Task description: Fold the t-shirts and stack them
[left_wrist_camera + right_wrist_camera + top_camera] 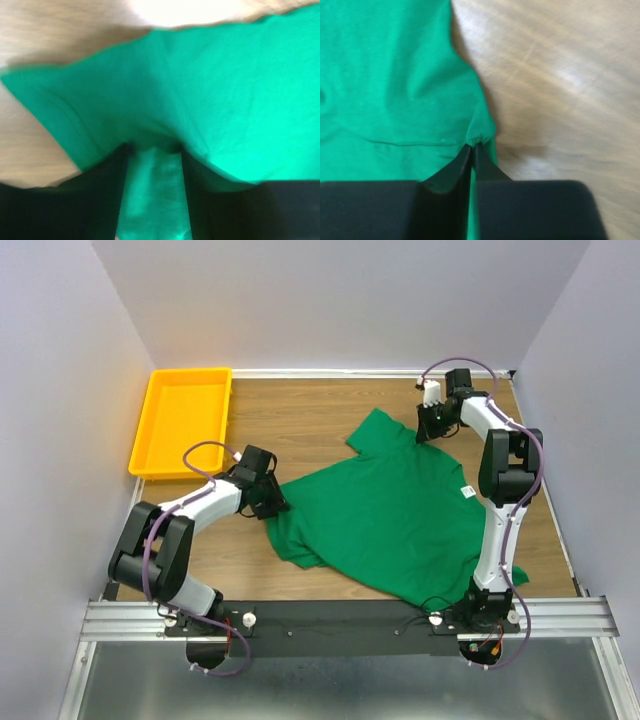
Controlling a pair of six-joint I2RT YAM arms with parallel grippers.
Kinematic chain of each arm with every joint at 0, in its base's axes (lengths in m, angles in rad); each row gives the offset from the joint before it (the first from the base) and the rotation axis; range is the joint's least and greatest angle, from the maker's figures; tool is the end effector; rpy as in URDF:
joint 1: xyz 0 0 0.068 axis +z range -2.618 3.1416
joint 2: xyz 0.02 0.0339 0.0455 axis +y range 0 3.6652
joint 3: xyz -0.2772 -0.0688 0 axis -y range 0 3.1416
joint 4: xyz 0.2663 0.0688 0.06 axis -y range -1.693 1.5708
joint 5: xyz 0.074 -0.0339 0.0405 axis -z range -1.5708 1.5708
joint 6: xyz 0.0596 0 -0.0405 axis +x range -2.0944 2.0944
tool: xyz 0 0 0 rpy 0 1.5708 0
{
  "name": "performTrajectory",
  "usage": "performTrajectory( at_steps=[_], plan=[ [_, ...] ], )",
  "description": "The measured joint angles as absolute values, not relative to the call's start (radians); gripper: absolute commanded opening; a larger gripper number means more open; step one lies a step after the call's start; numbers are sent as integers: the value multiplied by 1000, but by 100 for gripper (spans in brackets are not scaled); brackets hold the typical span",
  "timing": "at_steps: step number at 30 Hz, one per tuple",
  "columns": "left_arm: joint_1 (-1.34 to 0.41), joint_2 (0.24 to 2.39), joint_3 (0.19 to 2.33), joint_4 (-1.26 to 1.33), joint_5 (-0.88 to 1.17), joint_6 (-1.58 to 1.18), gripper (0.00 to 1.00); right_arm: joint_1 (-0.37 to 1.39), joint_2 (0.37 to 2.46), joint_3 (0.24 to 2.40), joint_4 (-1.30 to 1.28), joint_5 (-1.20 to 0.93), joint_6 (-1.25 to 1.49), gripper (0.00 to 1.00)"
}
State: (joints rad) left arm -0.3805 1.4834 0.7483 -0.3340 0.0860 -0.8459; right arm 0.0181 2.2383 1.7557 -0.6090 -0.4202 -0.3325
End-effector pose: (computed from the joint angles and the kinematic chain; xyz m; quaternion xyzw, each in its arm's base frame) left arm 0.2745 -0.1153 0.1386 -0.2128 0.9442 -0.1768 0.1788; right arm 0.5140 0.0336 0.1468 -0.2144 0.9269 0.1638 0.2609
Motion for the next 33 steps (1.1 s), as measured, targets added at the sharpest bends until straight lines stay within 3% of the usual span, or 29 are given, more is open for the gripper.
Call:
performTrajectory(
  at_steps=[1, 2, 4, 7, 14, 15, 16, 17, 18, 19, 20, 24, 26, 30, 33],
  plan=[
    [-382, 1504, 762, -326, 91, -836, 31, 18, 2238, 1750, -611, -428, -332, 2],
    [-384, 1523, 772, -320, 96, -826, 16, 18, 2238, 1743, -617, -437, -335, 1],
    [-384, 1551, 799, -324, 100, -797, 0, 18, 2238, 1741, -626, -443, -334, 1],
    [-379, 1636, 914, -368, 94, -754, 0, 15, 2238, 1771, -640, -441, -322, 0],
    [-310, 1785, 1475, -455, -10, -650, 0, -25, 2215, 2080, -634, -355, -224, 0],
    [-286, 1806, 1555, -444, -9, -635, 19, -31, 2191, 2096, -603, -324, -203, 1],
    [-264, 1827, 1619, -440, -9, -622, 37, -35, 2170, 2101, -583, -297, -186, 7],
    [-236, 1858, 1680, -430, -3, -600, 42, -40, 2155, 2105, -566, -270, -176, 20],
    [-218, 1894, 1741, -441, 15, -587, 46, -42, 2146, 2106, -545, -226, -159, 48],
    [-202, 1935, 1797, -441, 30, -572, 51, -44, 2143, 2107, -524, -188, -144, 57],
    [-187, 1982, 1851, -439, 38, -556, 63, -46, 2142, 2106, -512, -163, -139, 67],
    [-173, 2047, 1878, -463, 37, -504, 82, -59, 2100, 1982, -472, -137, -167, 76],
    [-178, 2016, 1835, -456, 32, -477, 87, -61, 2043, 1857, -464, -221, -242, 79],
    [-186, 1777, 1648, -404, -8, -427, 91, -49, 1816, 1538, -557, -469, -469, 79],
    [-187, 1505, 1479, -331, -28, -403, 96, 112, 1649, 1369, -610, -558, -607, 80]
  ],
)
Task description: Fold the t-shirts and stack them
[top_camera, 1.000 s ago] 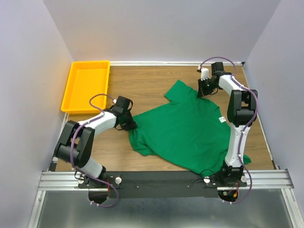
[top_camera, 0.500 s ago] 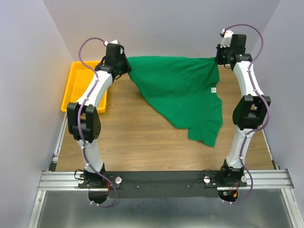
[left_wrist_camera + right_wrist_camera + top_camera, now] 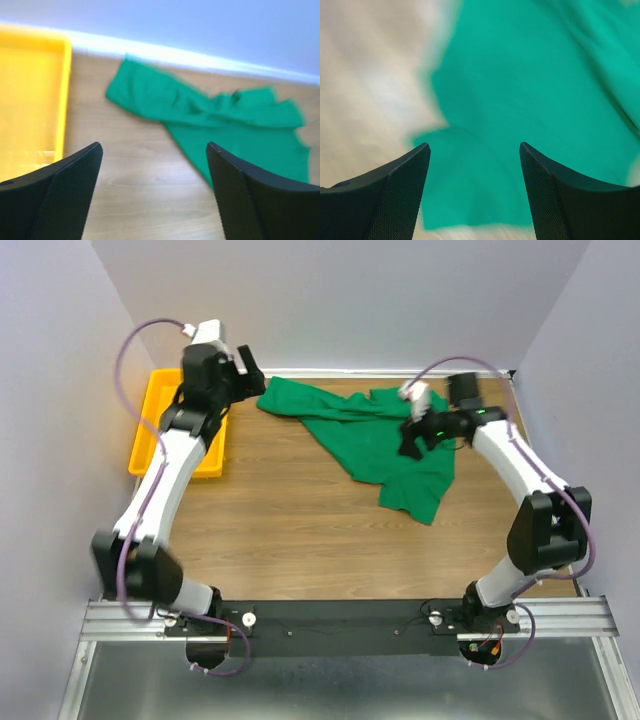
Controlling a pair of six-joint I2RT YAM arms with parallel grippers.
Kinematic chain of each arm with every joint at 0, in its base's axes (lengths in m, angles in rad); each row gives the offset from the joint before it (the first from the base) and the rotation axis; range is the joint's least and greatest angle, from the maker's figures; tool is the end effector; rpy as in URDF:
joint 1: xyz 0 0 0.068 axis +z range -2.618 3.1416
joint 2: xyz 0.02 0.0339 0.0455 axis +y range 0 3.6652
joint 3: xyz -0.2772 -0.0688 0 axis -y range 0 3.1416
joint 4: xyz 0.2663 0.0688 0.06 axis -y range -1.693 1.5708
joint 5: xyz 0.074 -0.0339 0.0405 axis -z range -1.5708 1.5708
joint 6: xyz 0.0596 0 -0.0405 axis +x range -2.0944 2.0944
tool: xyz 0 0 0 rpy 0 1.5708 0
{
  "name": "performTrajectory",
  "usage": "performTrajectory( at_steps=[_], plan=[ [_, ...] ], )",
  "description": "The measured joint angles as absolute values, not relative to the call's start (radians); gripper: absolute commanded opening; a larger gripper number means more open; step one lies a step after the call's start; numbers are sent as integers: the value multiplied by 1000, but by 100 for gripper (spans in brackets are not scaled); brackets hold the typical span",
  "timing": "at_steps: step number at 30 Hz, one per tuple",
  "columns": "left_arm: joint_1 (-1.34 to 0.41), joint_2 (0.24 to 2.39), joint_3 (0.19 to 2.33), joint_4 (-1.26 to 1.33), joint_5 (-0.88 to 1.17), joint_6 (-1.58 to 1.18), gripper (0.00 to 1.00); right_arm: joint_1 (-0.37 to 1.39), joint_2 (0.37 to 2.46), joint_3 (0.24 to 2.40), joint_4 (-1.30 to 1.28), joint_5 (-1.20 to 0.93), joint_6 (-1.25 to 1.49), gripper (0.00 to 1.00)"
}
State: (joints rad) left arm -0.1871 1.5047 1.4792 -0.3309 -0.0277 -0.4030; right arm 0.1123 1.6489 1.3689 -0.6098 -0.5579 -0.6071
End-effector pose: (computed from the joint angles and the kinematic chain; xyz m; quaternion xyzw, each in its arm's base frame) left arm 0.3880 -0.0718 0.3967 -0.0963 0.8155 -0.1550 0.5492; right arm 0.3866 0.0753 0.2771 -0.4050 0.8158 0.1730 0.3748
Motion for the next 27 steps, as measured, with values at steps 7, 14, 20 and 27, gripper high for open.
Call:
performTrajectory(
  at_steps=[7, 14, 20, 27],
  plan=[
    [-178, 1004, 1123, -194, -45, -436, 98, 558, 1718, 1330, -535, -483, -543, 74],
    [-176, 696, 884, -250, -36, -546, 98, 597, 2104, 1583, -450, -160, -374, 64],
    [-176, 553, 818, -279, -35, -612, 98, 599, 2182, 1662, -434, -40, -306, 10],
    [-176, 573, 814, -277, -5, -633, 98, 600, 2103, 1598, -498, -281, -351, 1]
  ],
)
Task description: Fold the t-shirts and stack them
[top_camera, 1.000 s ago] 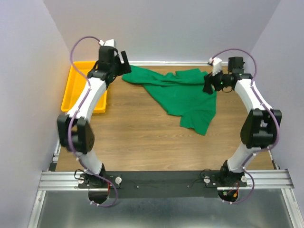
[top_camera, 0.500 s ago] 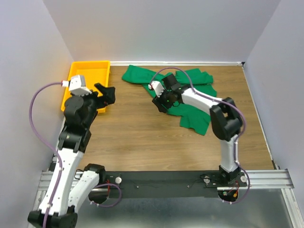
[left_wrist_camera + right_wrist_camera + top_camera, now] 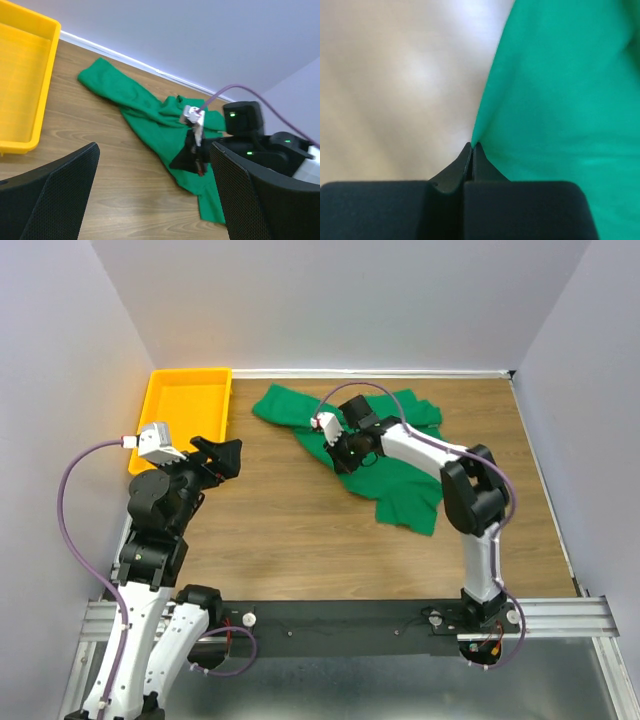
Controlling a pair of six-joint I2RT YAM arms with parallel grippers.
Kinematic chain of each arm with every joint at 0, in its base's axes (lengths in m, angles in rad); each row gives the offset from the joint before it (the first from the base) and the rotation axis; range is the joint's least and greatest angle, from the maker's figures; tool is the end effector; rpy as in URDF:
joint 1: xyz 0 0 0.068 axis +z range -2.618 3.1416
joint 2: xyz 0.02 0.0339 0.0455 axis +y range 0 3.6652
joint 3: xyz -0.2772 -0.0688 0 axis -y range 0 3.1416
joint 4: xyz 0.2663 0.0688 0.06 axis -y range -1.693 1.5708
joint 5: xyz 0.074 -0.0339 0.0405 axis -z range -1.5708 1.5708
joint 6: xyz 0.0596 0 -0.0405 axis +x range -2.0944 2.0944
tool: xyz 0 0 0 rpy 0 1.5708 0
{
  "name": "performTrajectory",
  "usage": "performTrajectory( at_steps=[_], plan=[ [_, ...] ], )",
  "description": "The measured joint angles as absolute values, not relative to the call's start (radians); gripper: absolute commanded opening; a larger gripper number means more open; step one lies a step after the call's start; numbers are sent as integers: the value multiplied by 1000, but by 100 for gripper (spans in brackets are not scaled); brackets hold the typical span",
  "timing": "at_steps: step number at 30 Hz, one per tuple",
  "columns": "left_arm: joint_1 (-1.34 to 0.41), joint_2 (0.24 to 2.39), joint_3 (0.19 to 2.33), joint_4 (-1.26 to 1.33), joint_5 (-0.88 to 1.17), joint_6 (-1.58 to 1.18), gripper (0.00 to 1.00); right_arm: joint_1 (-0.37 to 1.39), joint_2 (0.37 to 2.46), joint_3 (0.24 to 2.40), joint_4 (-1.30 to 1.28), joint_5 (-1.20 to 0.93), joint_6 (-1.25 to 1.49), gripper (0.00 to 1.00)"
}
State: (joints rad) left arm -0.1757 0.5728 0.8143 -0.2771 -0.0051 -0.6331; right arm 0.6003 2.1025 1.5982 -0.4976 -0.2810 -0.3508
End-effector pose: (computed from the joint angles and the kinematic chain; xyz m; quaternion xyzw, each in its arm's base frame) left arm 0.1623 -0.0285 0.3809 -0.1649 0.7004 -0.2715 0.6391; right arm 0.3978 0.2924 0.1657 -0.4700 0.8269 0.1679 0.2590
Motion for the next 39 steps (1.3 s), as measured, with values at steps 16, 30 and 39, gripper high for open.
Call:
performTrajectory(
  at_steps=[16, 30, 39],
  plan=[
    [-176, 670, 624, -144, 239, -742, 84, 289, 1882, 1410, -474, -258, -170, 67],
    [-330, 720, 447, -94, 355, -884, 84, 403, 1583, 1314, -556, -608, -445, 63],
    [-332, 715, 426, -61, 354, -916, 84, 524, 1663, 1155, -579, -548, -315, 62]
  ],
)
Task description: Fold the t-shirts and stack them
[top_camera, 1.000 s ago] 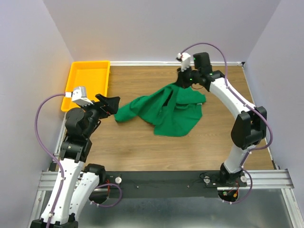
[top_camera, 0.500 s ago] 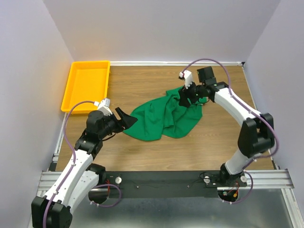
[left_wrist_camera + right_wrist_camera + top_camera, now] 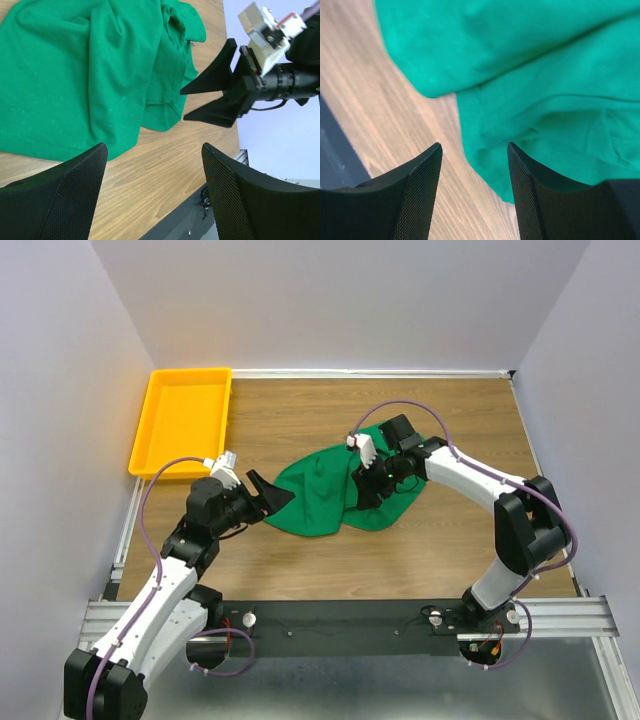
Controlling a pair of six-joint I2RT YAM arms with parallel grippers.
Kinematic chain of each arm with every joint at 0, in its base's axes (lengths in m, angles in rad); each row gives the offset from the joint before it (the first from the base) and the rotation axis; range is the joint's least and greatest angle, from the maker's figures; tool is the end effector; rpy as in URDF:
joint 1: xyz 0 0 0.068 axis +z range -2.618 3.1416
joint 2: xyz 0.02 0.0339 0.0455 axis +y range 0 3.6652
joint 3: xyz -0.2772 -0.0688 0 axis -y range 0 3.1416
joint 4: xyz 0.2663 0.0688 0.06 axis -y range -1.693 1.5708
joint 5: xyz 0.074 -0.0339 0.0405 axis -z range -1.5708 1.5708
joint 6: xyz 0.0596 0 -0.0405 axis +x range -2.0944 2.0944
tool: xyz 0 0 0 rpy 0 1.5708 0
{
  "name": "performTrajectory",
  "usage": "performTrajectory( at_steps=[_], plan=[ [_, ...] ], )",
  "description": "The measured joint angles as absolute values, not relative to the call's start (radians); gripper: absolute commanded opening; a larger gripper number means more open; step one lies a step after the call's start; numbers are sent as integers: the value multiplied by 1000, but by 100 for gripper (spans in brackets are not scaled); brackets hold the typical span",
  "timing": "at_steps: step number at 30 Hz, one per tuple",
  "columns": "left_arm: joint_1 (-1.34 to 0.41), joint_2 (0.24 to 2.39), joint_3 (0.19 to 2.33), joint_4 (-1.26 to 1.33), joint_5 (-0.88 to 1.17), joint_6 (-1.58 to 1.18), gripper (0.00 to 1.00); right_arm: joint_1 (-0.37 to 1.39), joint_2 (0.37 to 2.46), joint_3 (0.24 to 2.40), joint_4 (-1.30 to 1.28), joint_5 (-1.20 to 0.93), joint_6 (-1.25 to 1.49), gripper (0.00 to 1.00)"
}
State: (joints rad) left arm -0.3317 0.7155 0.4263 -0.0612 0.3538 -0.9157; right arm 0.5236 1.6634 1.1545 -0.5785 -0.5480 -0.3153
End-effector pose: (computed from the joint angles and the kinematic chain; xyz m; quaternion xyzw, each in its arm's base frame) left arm 0.1872 -0.0863 0.2323 -0.1357 0.8016 -0.4465 0.3737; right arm 0.3010 0.2096 0.2016 -0.4398 0.8273 0.2853 0.2019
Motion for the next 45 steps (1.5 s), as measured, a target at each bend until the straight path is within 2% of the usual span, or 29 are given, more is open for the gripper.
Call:
performTrajectory(
  at_steps=[9, 11, 13, 15, 18, 21, 25, 26, 28, 31, 35, 38, 39, 42, 45],
  plan=[
    [-332, 661, 390, -49, 353, -940, 84, 522, 1676, 1150, -565, -469, -256, 61],
    [-332, 657, 380, -48, 353, -944, 83, 522, 1687, 1151, -551, -467, -237, 55],
    [-332, 656, 375, -49, 353, -947, 84, 523, 1711, 1153, -540, -467, -225, 31],
    [-332, 655, 376, -49, 353, -947, 84, 523, 1748, 1158, -533, -469, -216, 1],
    [-332, 654, 376, -49, 352, -947, 84, 523, 1775, 1166, -535, -499, -202, 1],
    [-334, 648, 376, -50, 347, -947, 84, 532, 1711, 1166, -605, -609, -294, 1],
    [-334, 645, 376, -50, 340, -945, 83, 626, 1537, 1166, -833, -732, -617, 1],
    [-334, 649, 376, -49, 336, -945, 84, 673, 1486, 1153, -893, -762, -703, 1],
    [-334, 671, 376, -48, 331, -943, 84, 776, 1427, 1096, -979, -784, -825, 27],
    [-334, 727, 385, -57, 312, -942, 84, 895, 1420, 979, -1073, -779, -946, 59],
    [-334, 801, 419, -121, 256, -948, 84, 956, 1442, 942, -1155, -730, -1024, 65],
    [-334, 833, 435, -175, 199, -968, 84, 899, 1456, 1047, -1163, -693, -1002, 65],
    [-334, 847, 437, -194, 176, -978, 84, 834, 1474, 1116, -1164, -709, -988, 65],
    [-334, 880, 437, -240, 128, -996, 84, 493, 1589, 1393, -1069, -748, -901, 65],
    [-334, 930, 456, -289, 61, -996, 85, 225, 1737, 1540, -920, -746, -717, 65]
  ],
)
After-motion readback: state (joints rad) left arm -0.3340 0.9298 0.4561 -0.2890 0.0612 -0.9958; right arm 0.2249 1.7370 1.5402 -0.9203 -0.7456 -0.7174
